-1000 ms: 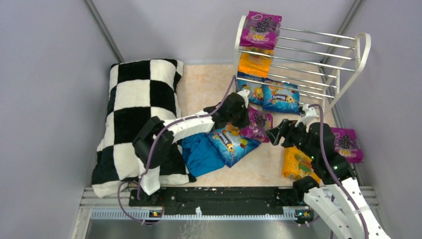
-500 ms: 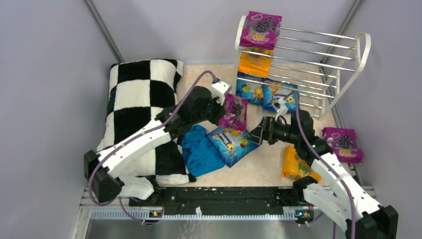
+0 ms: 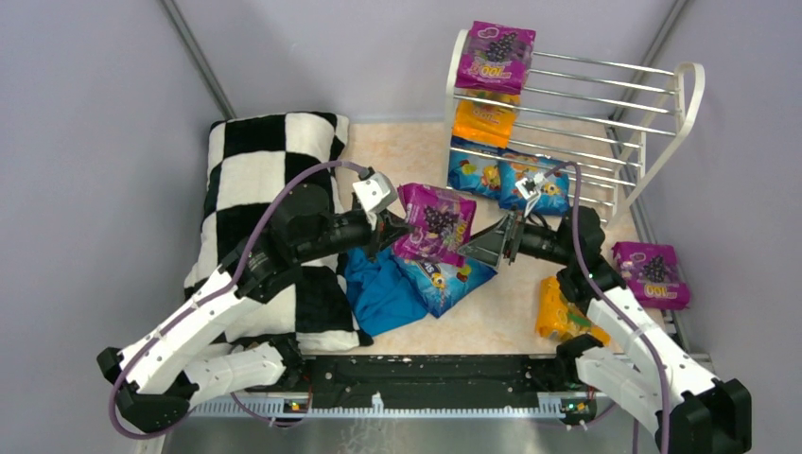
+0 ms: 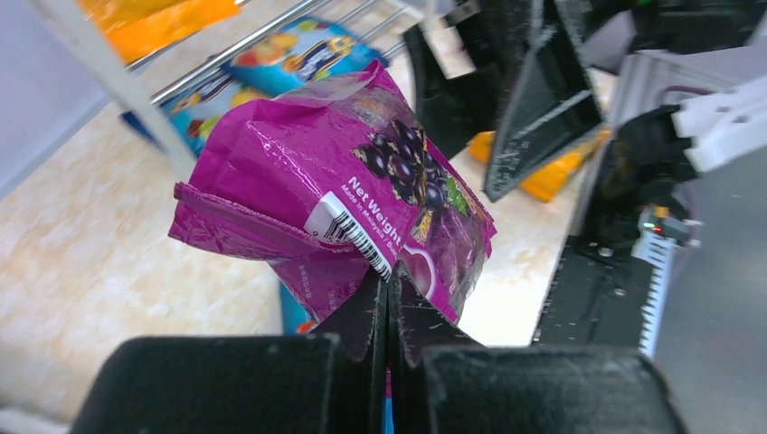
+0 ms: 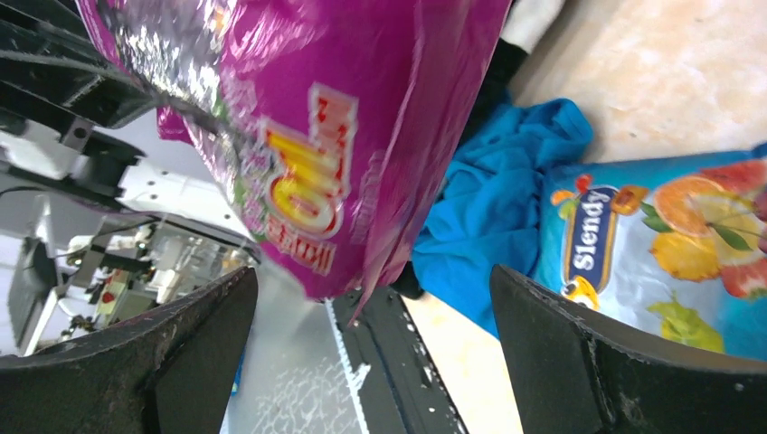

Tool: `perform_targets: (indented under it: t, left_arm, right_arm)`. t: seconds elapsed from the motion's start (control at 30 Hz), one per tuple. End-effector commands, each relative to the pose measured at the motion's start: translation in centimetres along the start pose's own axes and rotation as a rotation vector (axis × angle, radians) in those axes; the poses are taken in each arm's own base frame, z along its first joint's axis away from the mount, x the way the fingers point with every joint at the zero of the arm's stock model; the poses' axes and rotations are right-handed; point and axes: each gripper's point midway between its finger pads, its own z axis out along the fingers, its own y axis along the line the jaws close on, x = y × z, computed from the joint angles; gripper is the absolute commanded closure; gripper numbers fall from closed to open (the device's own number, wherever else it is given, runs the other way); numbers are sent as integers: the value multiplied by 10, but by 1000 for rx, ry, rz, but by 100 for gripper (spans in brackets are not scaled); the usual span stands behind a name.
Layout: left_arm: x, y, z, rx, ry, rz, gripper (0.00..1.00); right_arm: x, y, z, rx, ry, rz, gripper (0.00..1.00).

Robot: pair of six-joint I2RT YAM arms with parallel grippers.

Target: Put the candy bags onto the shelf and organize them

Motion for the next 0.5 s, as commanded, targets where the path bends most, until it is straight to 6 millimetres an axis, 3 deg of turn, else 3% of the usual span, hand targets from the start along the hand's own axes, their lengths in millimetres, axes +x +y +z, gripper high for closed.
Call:
perform_targets:
  t: [0.0,0.23,0.47]
  left_arm:
    - [-66,-42,-21,223,-238,81,100]
    - [-74,-62,-23,345,-268,83,100]
    - [-74,-55,-11,310,-279,38,100]
  right_arm:
    - [-14,37,-6,-144,-51,-65,1]
    - [-30,65,-9,-225,-74,-86,1]
    - [-30,100,-17,-418,-14,-59,5]
